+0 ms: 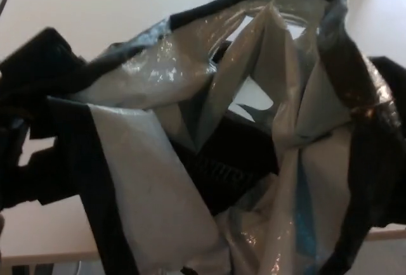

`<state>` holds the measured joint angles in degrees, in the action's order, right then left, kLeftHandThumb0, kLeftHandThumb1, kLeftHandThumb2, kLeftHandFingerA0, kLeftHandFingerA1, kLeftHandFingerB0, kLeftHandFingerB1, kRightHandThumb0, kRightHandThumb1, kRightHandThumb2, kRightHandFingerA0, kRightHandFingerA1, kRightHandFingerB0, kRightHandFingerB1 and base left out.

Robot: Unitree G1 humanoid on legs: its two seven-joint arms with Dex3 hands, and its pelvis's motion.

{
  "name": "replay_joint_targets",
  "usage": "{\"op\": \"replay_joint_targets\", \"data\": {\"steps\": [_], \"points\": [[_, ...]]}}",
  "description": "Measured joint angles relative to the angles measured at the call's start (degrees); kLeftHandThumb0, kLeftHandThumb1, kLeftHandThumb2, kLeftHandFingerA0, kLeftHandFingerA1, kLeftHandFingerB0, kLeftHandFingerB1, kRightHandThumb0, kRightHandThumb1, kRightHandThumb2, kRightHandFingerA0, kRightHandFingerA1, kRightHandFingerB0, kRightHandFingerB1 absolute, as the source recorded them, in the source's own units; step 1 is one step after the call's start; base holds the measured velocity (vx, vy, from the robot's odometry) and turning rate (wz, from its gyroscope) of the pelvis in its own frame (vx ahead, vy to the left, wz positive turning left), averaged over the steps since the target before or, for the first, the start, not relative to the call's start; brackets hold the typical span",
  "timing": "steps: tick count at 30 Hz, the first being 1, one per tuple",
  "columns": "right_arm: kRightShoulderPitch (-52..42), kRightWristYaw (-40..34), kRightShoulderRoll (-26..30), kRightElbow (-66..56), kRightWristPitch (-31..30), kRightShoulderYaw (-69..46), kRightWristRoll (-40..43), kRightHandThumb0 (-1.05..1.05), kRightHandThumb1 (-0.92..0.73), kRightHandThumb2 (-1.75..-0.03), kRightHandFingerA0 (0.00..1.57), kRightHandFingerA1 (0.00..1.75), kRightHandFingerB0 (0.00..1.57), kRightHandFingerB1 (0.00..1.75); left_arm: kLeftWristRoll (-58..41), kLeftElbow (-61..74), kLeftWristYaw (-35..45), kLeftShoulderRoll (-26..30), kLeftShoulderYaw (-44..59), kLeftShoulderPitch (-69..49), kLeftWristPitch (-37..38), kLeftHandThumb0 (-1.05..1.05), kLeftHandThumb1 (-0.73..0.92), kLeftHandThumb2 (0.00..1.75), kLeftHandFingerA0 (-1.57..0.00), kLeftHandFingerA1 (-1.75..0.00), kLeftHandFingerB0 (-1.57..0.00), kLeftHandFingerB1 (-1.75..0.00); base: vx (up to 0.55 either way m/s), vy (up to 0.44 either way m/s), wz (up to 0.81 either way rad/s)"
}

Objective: A plastic bag is kept infront of the robot in the middle of the desk and the robot uses both its hands to grab it from the top and lifts it up and then releases it.

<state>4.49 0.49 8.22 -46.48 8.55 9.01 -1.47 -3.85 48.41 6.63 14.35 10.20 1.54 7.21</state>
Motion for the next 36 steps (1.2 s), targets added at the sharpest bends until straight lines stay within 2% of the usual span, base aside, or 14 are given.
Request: {"op": "replay_joint_targets", "data": {"steps": [1,3,4,5,12,13,14,17,19,20,21,28,29,36], "points": [[1.14,0.04,0.0,-0.22,-0.54,-0.38,0.27,-0.56,-0.92,-0.71,0.91,1.75,0.62,1.65,-0.11,0.93,-0.09,0.18,0.26,1.1,-0.61,-0.42,0.85,0.64,-0.89,-1.75,-0.65,-1.75,0.0,0.0,0.0],[4.27,0.15,0.02,-0.48,-2.14,-1.49,1.21,-0.63,-0.75,-1.07,1.21,1.49,0.92,1.31,-0.65,3.38,-0.36,0.79,0.87,4.3,-2.68,-0.42,0.86,0.64,-0.91,-1.75,-0.6,-1.75,0.0,0.0,0.0],[5.85,0.17,0.02,-0.41,-2.98,-2.19,1.74,-0.55,-0.92,-0.72,0.95,1.75,0.61,1.75,-0.92,4.48,-0.51,1.06,1.12,6.12,-3.87,-0.42,0.85,0.62,-0.89,-1.75,-0.55,-1.75,0.0,0.0,0.0],[7.62,0.2,0.02,-0.06,-3.68,-2.91,2.16,-0.71,-0.72,-0.99,1.23,1.56,0.89,1.36,-1.13,5.35,-0.7,1.31,1.29,8.06,-4.91,-0.44,0.83,0.61,-0.87,-1.75,-0.52,-1.73,0.0,0.0,0.0],[15.57,0.52,-0.05,-2.1,-10.42,-6.8,7.13,-0.69,-0.66,-0.97,1.28,1.56,0.95,1.36,-2.78,10.29,-2.93,2.66,0.6,17.53,-9.74,-0.39,0.82,0.62,-0.86,-1.75,-0.61,-1.75,0.0,0.0,0.0],[16.21,0.55,-0.1,-2.95,-11.01,-6.84,7.43,-0.58,-0.9,-0.7,1.0,1.75,0.71,1.75,-2.79,10.54,-3.1,3.42,0.37,17.51,-9.73,-0.35,0.8,0.63,-0.92,-1.75,-0.62,-1.75,0.0,0.0,0.0],[16.79,0.6,-0.21,-3.71,-11.5,-6.82,7.7,-0.59,-0.9,-0.72,1.05,1.75,0.75,1.75,-2.83,10.69,-3.32,3.76,0.03,17.49,-9.68,-0.47,0.55,0.86,-1.21,-1.49,-0.92,-1.31,0.0,0.0,0.0],[18.88,0.86,-0.64,-5.83,-13.16,-6.38,8.39,-0.6,-0.65,-1.02,1.37,1.53,1.08,1.38,-2.88,11.05,-4.88,2.12,-4.23,17.57,-8.47,-0.4,0.78,0.62,-0.94,-1.75,-0.6,-1.75,0.0,0.0,0.0],[20.93,1.24,-0.41,-5.97,-14.56,-6.6,9.18,-0.52,-0.87,-0.67,1.11,1.75,0.83,1.73,-1.51,11.18,-5.32,1.06,-6.18,17.62,-8.07,-0.35,0.78,0.61,-1.01,-1.75,-0.61,-1.75,0.0,0.0,0.0],[21.95,1.46,-0.18,-5.61,-15.11,-6.9,9.58,-0.31,-0.71,-1.19,1.31,1.31,1.22,1.26,-0.97,11.2,-5.24,1.33,-6.28,17.86,-8.17,-0.48,0.62,0.89,-1.23,-1.52,-0.89,-1.32,0.0,0.0,0.0],[23.39,1.74,0.15,-4.67,-15.85,-7.36,9.98,-0.47,-0.85,-0.67,1.11,1.75,0.83,1.7,-0.72,11.16,-4.96,2.28,-5.82,18.72,-8.63,-0.46,0.6,0.87,-1.26,-1.54,-0.93,-1.34,0.0,0.0,0.0],[32.1,2.76,1.43,7.31,-18.43,-9.34,11.32,-0.45,-0.82,-0.65,0.93,1.75,0.72,1.72,-0.64,-2.27,-2.73,7.8,-2.95,27.84,-7.63,-0.25,0.69,0.6,-0.97,-1.75,-0.72,-1.75,0.0,0.0,0.0],[33.5,2.83,1.7,9.74,-18.45,-9.46,11.2,-0.46,-0.82,-0.64,0.91,1.75,0.68,1.72,-0.61,-4.84,-2.65,8.49,-2.87,29.26,-7.37,-0.33,0.5,0.85,-1.25,-1.47,-1.02,-1.34,0.0,0.0,0.0],[42.87,3.09,4.02,26.09,-18.56,-9.55,10.28,-0.43,-0.79,-0.66,1.16,1.58,0.88,1.61,-0.03,-20.96,-2.21,12.57,-2.93,38.72,-5.75,-0.38,0.54,0.85,-1.18,-1.45,-0.93,-1.31,0.0,0.0,0.0]]}}
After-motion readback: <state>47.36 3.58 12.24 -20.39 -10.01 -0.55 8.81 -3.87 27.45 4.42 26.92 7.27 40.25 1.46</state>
